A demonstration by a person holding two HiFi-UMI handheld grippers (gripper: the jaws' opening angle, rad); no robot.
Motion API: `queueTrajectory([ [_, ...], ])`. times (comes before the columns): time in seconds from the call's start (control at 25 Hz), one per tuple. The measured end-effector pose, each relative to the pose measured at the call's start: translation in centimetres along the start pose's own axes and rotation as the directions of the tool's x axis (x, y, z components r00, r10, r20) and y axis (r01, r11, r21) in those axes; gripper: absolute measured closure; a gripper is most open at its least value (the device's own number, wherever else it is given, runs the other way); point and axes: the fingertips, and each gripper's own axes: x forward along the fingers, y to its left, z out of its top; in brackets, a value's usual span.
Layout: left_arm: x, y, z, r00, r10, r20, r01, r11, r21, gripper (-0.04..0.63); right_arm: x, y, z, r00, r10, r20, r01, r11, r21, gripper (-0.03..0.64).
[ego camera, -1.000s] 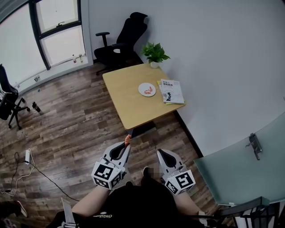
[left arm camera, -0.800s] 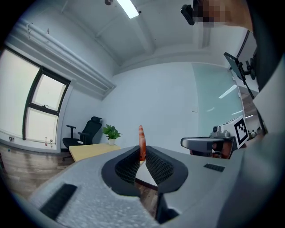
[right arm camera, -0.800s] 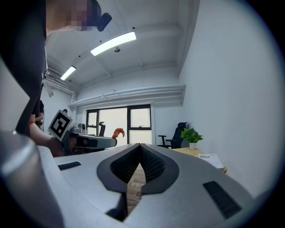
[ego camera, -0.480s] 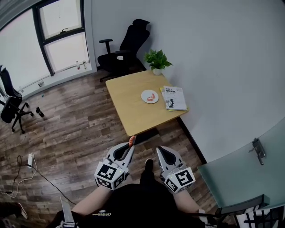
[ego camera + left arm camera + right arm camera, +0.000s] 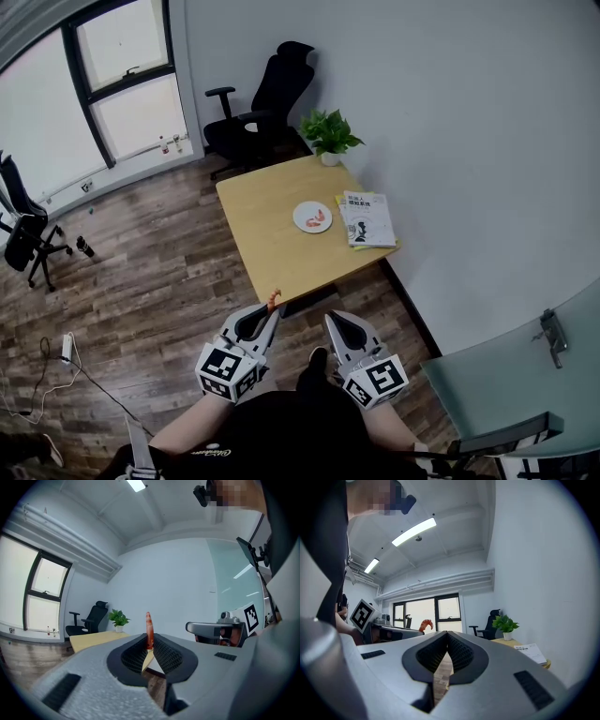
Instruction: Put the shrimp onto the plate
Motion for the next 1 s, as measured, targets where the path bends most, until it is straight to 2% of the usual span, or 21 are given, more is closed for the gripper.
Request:
queueTrajectory([
  [0.28,8.8,1.4,2.4,1.0,0.01,-0.001,-0.01,1.0,0.019,0.558,3.0,-8.9,1.4,1.0,-0.017,0.006,0.017,0.999,0.028,0.614],
  [0.72,23.3,4.3,5.2,0.999,0.05,-0.012,-0.05,0.999,0.015,0.558,9.0,-23.0,2.9,0.999,0.028,-0.031,-0.027,0.999,0.036,0.614],
  [1.0,27.0,6.1,6.0,0.994,0.105,-0.003,-0.105,0.994,-0.005,0.558,11.9,-27.0,3.3,0.997,0.062,-0.038,-0.061,0.998,0.033,0.614],
])
